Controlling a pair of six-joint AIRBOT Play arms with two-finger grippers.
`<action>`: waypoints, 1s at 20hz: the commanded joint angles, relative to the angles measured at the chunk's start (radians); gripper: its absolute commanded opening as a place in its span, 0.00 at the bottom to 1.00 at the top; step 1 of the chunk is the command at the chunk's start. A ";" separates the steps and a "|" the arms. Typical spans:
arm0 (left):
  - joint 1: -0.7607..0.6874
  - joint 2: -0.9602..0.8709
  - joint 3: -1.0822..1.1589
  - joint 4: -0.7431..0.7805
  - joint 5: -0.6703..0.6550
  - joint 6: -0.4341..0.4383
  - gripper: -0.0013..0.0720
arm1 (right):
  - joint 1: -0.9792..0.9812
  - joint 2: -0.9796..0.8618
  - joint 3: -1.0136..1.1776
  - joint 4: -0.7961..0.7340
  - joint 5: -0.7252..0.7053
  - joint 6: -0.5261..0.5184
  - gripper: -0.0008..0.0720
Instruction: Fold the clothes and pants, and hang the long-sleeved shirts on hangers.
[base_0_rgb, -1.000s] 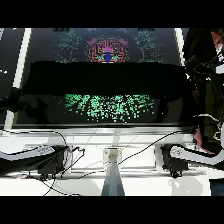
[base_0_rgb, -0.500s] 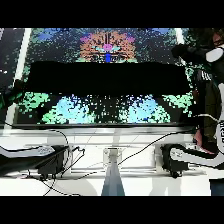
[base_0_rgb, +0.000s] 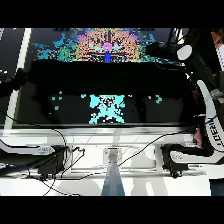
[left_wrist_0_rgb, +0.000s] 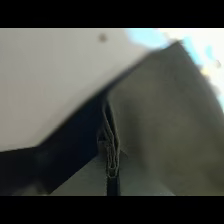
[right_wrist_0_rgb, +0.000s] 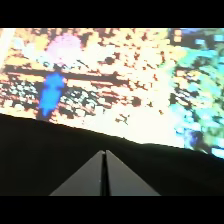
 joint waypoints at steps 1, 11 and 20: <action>-0.019 0.021 0.175 0.002 -0.246 0.063 0.04 | 0.055 -0.072 0.099 0.010 0.001 0.056 0.04; -0.296 0.394 0.368 0.000 -0.532 0.062 0.04 | 0.388 -0.325 0.444 0.053 0.075 0.120 0.03; -0.439 0.468 0.367 -0.119 -0.451 0.059 0.04 | 0.657 -0.552 0.601 0.174 0.134 0.131 0.03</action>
